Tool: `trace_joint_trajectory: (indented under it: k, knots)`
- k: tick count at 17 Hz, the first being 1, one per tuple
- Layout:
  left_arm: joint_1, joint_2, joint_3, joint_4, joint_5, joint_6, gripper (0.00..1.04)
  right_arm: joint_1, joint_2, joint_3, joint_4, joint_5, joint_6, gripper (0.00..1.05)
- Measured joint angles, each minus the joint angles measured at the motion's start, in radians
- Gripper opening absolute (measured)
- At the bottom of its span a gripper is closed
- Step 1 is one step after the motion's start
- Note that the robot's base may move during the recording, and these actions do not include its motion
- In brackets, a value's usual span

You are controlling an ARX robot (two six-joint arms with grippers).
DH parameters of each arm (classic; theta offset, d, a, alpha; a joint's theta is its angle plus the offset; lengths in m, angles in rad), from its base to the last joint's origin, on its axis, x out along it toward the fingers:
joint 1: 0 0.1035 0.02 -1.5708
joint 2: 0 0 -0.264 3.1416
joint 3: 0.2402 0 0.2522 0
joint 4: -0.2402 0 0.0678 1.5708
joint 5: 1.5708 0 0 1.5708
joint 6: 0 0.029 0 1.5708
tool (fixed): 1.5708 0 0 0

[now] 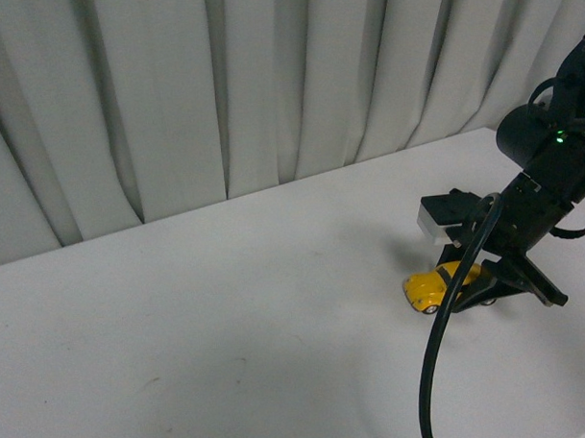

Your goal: Wind up and store yellow beetle toy

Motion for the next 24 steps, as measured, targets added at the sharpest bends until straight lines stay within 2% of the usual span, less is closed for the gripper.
trace_joint_trajectory:
  k: [10,13,15,17,24]
  knots:
    - [0.0,0.0,0.0,0.0,0.0,0.0,0.98,-0.026,-0.018,-0.024,-0.005,0.014,-0.004,0.44]
    - [0.0,0.0,0.0,0.0,0.0,0.0,0.98,-0.026,-0.017,-0.026,-0.024,0.02,-0.024,0.72]
    - [0.0,0.0,0.0,0.0,0.0,0.0,0.98,-0.026,-0.023,-0.035,-0.036,0.022,-0.035,0.95]
    - [0.0,0.0,0.0,0.0,0.0,0.0,0.98,-0.026,-0.023,-0.035,-0.038,0.022,-0.037,1.0]
    - [0.0,0.0,0.0,0.0,0.0,0.0,0.98,-0.019,-0.024,-0.026,-0.047,0.035,-0.042,0.98]
